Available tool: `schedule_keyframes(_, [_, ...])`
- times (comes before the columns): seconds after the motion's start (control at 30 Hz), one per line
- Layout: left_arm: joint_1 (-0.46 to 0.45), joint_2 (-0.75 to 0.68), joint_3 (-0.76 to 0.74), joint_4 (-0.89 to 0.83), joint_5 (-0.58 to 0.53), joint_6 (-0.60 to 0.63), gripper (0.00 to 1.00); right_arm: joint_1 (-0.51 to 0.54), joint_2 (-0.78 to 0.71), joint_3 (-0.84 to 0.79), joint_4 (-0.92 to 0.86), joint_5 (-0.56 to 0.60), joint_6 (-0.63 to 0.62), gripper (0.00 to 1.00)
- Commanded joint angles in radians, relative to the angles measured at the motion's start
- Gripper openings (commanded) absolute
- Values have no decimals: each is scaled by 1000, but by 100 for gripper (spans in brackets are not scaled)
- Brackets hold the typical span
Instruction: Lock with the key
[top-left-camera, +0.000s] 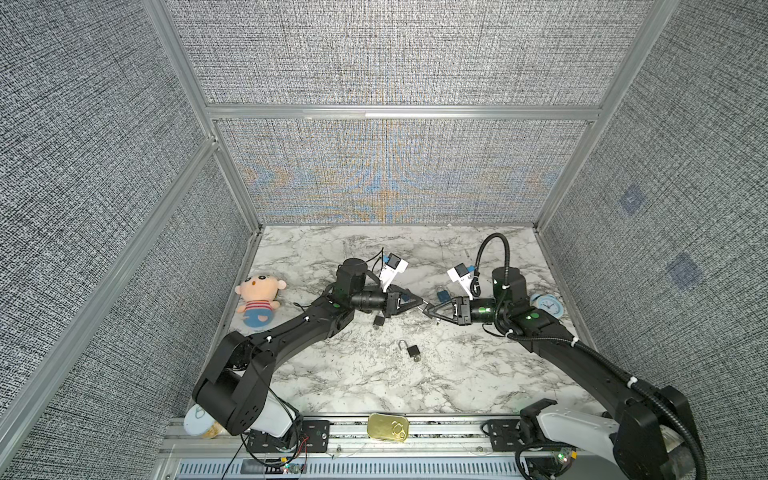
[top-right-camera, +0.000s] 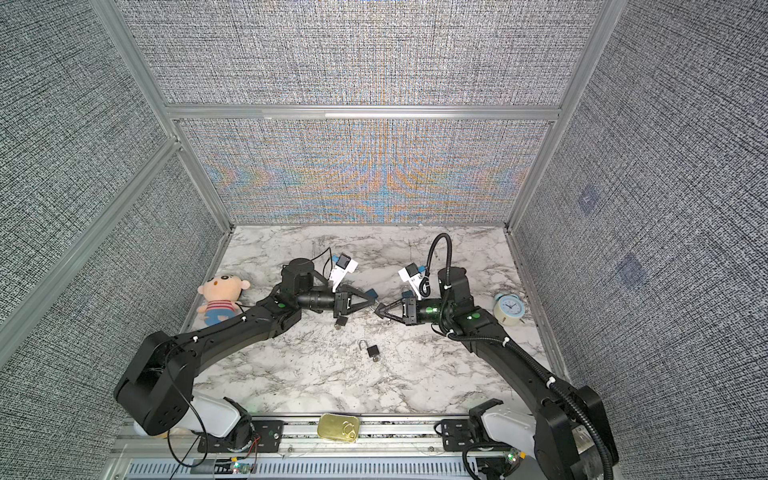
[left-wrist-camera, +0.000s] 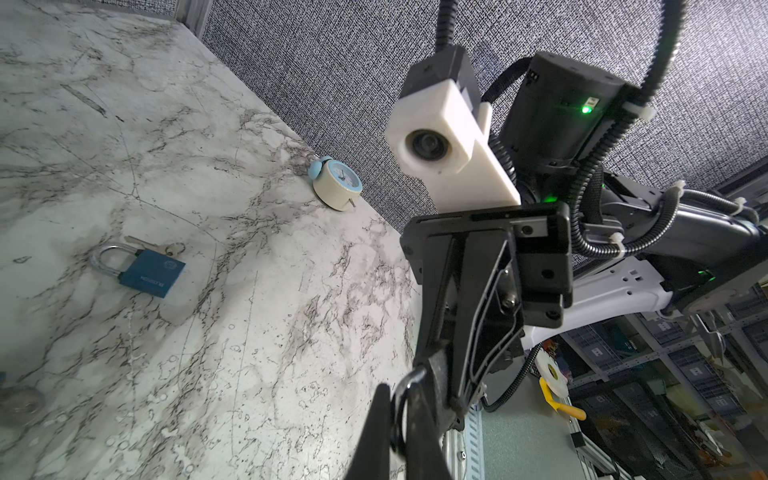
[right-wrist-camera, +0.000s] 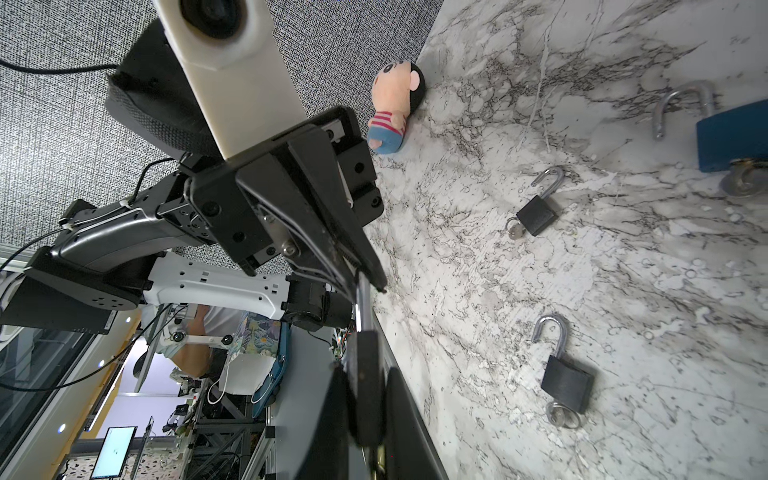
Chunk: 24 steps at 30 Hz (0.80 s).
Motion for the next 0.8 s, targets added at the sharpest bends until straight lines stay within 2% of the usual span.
schedule_keyframes(0.0, [-6,-1,-8,-44,-22,6,0,5,1,24,109,-21,-12,0])
schedule_keyframes(0.77, [-32,-21,-52,6,-18,-25,0,6,37,39,141,-5,0,0])
